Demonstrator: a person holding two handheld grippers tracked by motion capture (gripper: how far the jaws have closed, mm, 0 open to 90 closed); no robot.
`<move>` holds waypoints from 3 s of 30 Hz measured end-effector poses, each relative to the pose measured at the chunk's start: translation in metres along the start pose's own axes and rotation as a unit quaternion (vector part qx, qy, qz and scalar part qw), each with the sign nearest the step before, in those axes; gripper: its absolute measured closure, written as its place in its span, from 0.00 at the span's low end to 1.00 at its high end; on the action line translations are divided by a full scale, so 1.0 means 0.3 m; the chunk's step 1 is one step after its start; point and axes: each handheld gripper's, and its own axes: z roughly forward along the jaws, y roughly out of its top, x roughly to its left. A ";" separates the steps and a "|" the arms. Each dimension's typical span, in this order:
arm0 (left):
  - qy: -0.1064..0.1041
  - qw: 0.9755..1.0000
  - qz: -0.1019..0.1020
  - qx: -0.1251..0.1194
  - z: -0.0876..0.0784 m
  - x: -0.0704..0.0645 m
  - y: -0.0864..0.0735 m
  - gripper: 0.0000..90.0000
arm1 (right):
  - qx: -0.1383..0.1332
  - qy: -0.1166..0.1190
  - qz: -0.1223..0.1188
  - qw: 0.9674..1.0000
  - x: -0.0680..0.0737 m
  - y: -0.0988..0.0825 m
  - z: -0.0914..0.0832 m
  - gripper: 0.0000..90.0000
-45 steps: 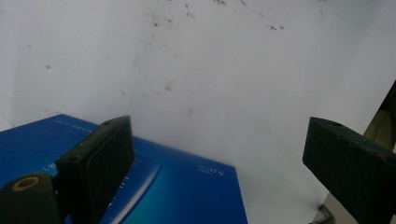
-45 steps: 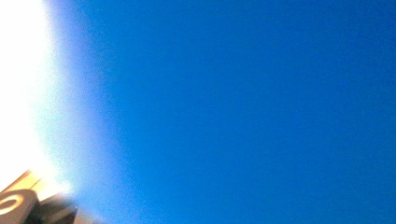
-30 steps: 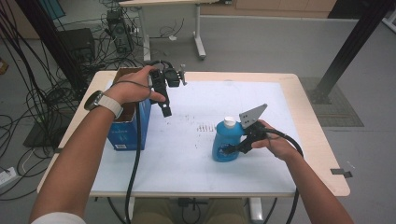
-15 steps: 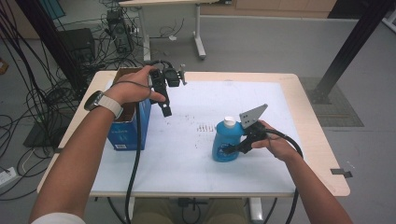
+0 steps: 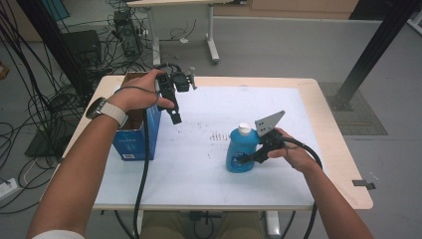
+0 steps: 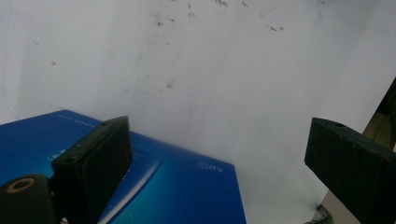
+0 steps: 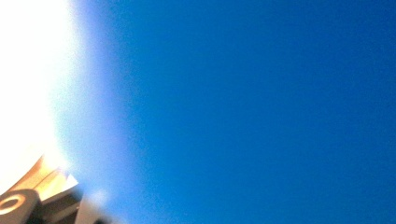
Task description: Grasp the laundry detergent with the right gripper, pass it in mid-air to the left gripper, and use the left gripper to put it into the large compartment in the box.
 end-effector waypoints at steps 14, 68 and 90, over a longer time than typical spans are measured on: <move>0.000 1.000 0.001 0.002 -0.017 -0.015 -0.001 0.09 | -0.001 -0.001 0.001 1.000 0.008 0.009 -0.009 0.48; -0.022 0.994 0.107 0.013 -0.324 -0.214 0.110 0.07 | 0.024 -0.043 0.003 0.999 0.097 0.393 0.025 0.48; -0.032 0.992 0.122 0.021 -0.340 -0.227 0.133 0.08 | 0.050 -0.030 -0.004 0.998 0.052 0.462 0.078 0.48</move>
